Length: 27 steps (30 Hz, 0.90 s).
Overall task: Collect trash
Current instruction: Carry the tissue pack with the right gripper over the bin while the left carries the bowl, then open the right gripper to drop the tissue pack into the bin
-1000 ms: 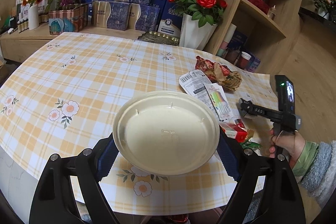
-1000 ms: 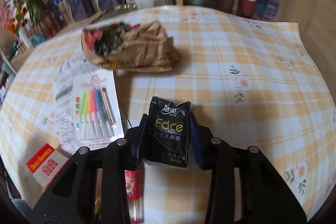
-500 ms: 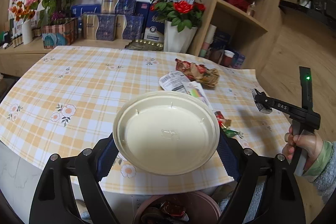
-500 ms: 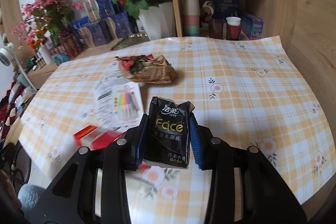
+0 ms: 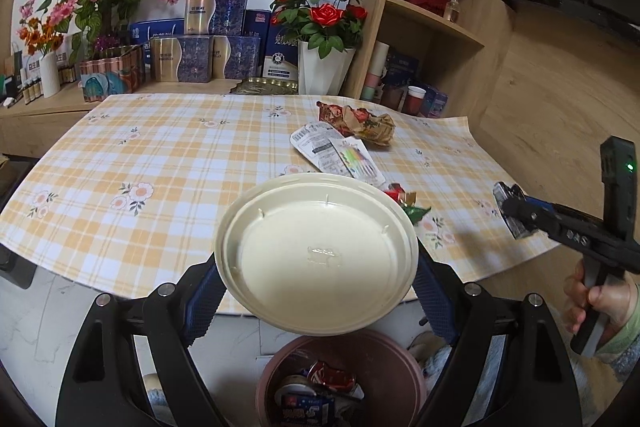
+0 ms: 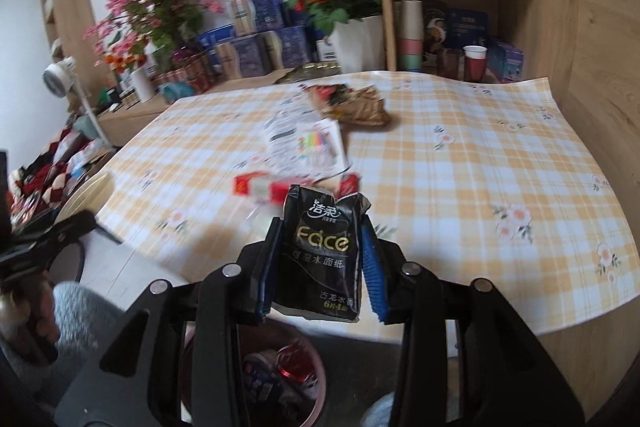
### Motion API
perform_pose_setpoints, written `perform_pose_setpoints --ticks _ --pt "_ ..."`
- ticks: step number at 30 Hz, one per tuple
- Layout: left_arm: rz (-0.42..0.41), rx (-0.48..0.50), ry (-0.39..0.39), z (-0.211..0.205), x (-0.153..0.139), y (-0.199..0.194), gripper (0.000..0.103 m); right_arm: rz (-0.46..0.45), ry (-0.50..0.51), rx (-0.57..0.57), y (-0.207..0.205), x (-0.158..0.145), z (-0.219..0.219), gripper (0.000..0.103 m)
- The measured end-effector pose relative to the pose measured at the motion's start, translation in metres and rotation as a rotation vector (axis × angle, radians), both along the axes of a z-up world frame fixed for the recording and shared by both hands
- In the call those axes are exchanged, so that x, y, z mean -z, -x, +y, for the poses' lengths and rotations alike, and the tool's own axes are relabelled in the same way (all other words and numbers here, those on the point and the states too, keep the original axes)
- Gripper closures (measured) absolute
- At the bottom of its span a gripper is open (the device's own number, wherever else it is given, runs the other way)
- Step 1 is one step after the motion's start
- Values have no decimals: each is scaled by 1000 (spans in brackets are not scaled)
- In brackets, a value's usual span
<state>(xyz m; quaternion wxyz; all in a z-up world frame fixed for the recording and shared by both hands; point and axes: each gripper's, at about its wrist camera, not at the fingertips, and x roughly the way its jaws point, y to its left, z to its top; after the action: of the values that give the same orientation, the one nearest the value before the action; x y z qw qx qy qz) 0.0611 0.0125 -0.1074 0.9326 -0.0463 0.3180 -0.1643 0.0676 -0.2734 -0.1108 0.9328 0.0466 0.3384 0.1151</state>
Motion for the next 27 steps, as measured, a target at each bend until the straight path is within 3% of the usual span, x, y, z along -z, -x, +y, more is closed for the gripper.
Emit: perform_pose_setpoints --ticks 10,13,20,27 --pt "0 12 -23 6 15 32 21 82 19 -112 47 53 53 64" --pt "5 13 -25 8 21 38 21 92 69 -130 54 74 71 64" --pt "13 -5 -19 13 35 47 21 201 95 -161 53 118 87 64" --pt "18 -7 -19 9 50 52 20 274 71 -184 46 143 97 62"
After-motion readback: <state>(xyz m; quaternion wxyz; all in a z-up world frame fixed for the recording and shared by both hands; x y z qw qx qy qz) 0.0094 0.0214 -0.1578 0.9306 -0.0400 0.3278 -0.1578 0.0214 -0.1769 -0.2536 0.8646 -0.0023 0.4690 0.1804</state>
